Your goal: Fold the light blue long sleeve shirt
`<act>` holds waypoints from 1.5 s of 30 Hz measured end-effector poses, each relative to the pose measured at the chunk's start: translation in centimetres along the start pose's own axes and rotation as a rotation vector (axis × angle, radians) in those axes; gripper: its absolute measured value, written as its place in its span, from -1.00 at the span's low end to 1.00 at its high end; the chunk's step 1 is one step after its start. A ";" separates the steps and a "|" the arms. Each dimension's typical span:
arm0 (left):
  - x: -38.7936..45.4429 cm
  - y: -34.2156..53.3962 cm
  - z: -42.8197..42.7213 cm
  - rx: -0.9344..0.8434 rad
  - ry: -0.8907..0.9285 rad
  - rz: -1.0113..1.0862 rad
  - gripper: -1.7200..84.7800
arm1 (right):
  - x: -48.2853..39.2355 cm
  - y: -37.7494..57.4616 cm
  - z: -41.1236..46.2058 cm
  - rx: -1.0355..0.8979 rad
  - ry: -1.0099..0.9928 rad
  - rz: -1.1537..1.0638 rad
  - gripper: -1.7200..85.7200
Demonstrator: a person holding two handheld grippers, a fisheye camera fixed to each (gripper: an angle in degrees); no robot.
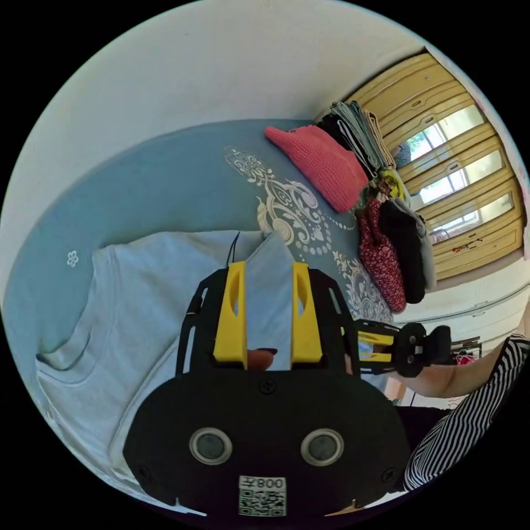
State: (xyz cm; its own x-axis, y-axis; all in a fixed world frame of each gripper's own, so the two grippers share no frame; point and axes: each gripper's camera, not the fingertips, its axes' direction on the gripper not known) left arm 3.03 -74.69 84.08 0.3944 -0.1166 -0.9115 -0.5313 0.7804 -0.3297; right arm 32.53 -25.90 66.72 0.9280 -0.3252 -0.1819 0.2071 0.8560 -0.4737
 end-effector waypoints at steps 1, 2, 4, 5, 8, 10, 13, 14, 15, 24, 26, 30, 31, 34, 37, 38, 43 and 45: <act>-0.1 -1.3 1.3 -0.045 -0.029 0.016 -0.74 | -0.1 -0.1 0.1 0.002 0.023 -0.018 -0.83; -0.3 -2.2 2.5 -0.102 -0.041 0.022 -0.77 | 0.0 -0.1 -0.2 0.022 0.025 -0.017 -0.85; -0.6 -2.9 3.9 -0.175 -0.061 0.023 -0.85 | 0.8 -0.1 -0.7 0.032 -0.015 0.003 -0.89; -0.7 -3.0 3.8 -0.154 -0.046 0.023 -0.87 | 1.9 0.1 -1.3 0.060 -0.076 0.045 -0.91; -1.2 -3.2 2.3 -0.030 0.009 0.002 -0.89 | 6.3 1.4 -2.8 0.161 -0.302 0.263 -0.92; -1.8 -3.5 1.8 0.040 0.055 -0.028 -0.90 | 9.1 2.5 -2.5 0.186 -0.436 0.415 -0.93; -2.8 -4.1 4.1 -0.023 0.046 -0.057 -0.89 | 12.0 3.9 -0.5 0.177 -0.604 0.604 -0.93; -2.9 -4.1 5.1 -0.056 0.036 -0.049 -0.88 | 12.5 4.0 0.3 0.148 -0.654 0.631 -0.93; -3.1 -4.0 5.2 -0.052 0.041 -0.055 -0.88 | 12.7 4.1 0.5 0.143 -0.679 0.645 -0.93; -3.8 2.6 0.7 0.143 0.082 -0.062 -0.81 | 13.2 4.3 -2.8 0.228 -0.591 0.638 -0.92; -3.1 4.9 1.1 0.109 0.051 -0.039 -0.84 | 11.3 2.3 -4.4 0.244 -0.532 0.505 -0.93; -3.1 6.3 3.6 0.006 0.008 -0.023 -0.89 | 7.5 -2.3 -3.5 0.129 -0.388 0.259 -0.95; -3.4 6.6 4.5 -0.042 -0.046 -0.032 -0.90 | 6.7 -3.3 -2.0 0.031 -0.306 0.227 -0.96; -3.7 7.8 3.3 0.037 -0.020 -0.047 -0.93 | 6.5 -3.8 -1.7 0.035 -0.345 0.255 -0.96; -3.4 8.3 1.6 0.143 -0.062 0.000 -0.94 | 5.7 -4.4 -1.7 0.053 -0.360 0.285 -0.96; -3.7 8.3 1.7 0.139 -0.081 0.003 -0.94 | 5.2 -4.9 -1.7 0.051 -0.353 0.287 -0.96; -6.3 10.9 2.6 0.041 -0.146 -0.074 -0.95 | 3.2 -6.5 -2.0 0.048 -0.355 0.296 -0.96; -6.6 13.7 0.9 0.099 -0.136 -0.106 -0.95 | 2.2 -7.2 -2.5 0.058 -0.349 0.281 -0.96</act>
State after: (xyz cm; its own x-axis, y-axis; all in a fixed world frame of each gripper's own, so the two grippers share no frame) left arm -6.20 -62.73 85.80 0.5452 -0.1231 -0.8292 -0.4075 0.8255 -0.3905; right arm 32.27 -33.76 67.58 0.9975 0.0698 0.0098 -0.0602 0.9162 -0.3962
